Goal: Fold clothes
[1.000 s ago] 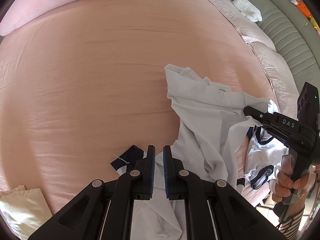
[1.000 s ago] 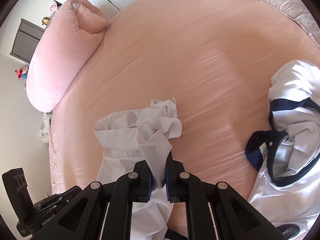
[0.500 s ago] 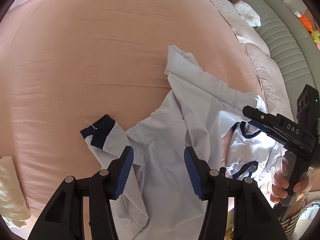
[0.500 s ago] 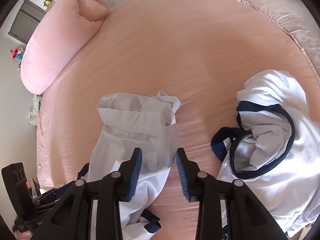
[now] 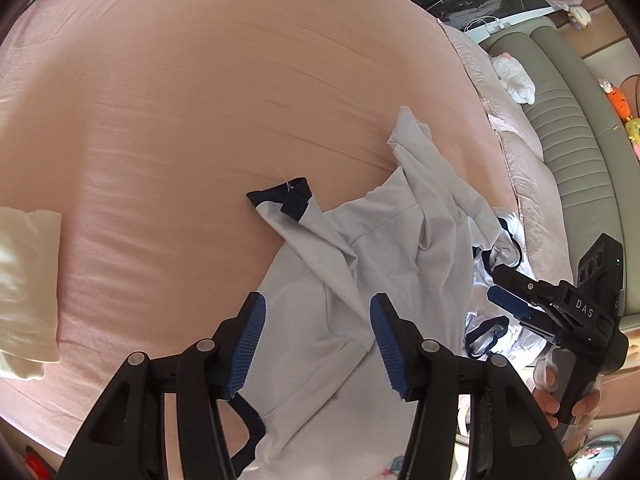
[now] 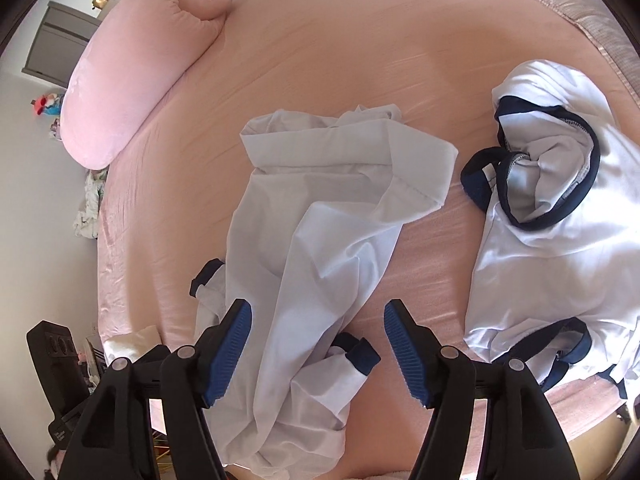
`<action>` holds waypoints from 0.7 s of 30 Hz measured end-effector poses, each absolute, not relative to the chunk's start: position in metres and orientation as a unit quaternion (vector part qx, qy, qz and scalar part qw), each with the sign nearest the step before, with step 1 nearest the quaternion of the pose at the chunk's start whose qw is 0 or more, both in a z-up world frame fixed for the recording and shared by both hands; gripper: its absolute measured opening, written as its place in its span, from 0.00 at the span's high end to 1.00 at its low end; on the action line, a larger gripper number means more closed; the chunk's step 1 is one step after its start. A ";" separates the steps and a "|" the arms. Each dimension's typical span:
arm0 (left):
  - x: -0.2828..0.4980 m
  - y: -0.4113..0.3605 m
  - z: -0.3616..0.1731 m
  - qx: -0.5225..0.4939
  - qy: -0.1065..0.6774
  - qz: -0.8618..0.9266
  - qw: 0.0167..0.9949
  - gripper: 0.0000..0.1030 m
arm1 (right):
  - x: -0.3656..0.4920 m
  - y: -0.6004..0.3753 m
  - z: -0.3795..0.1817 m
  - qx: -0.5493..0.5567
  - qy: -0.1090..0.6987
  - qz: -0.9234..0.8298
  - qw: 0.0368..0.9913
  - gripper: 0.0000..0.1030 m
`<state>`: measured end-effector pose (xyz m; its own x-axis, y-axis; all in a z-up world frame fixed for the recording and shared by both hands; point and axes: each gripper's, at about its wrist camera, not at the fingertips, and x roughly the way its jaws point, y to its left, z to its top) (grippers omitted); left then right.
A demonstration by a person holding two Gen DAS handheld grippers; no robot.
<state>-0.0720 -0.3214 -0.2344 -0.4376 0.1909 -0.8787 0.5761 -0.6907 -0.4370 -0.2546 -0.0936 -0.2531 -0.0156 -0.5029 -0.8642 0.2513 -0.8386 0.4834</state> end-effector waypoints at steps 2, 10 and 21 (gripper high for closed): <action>-0.061 -0.322 -0.235 0.511 0.379 -0.761 0.125 0.50 | -0.245 -0.086 -0.256 0.650 -0.106 -0.704 0.264 0.33; -0.025 -0.318 -0.254 0.509 0.397 -0.753 0.132 0.50 | -0.206 -0.058 -0.267 0.655 -0.133 -0.700 0.253 0.33; 0.005 -0.317 -0.290 0.518 0.436 -0.724 0.133 0.50 | -0.174 -0.050 -0.295 0.665 -0.141 -0.686 0.261 0.33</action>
<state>0.0050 -0.3174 -0.2898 -0.4285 0.2584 -0.8658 0.6447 -0.5839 -0.4934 -0.1738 -0.0502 -0.2952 0.0193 -0.5446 -0.8385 0.1704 -0.8246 0.5395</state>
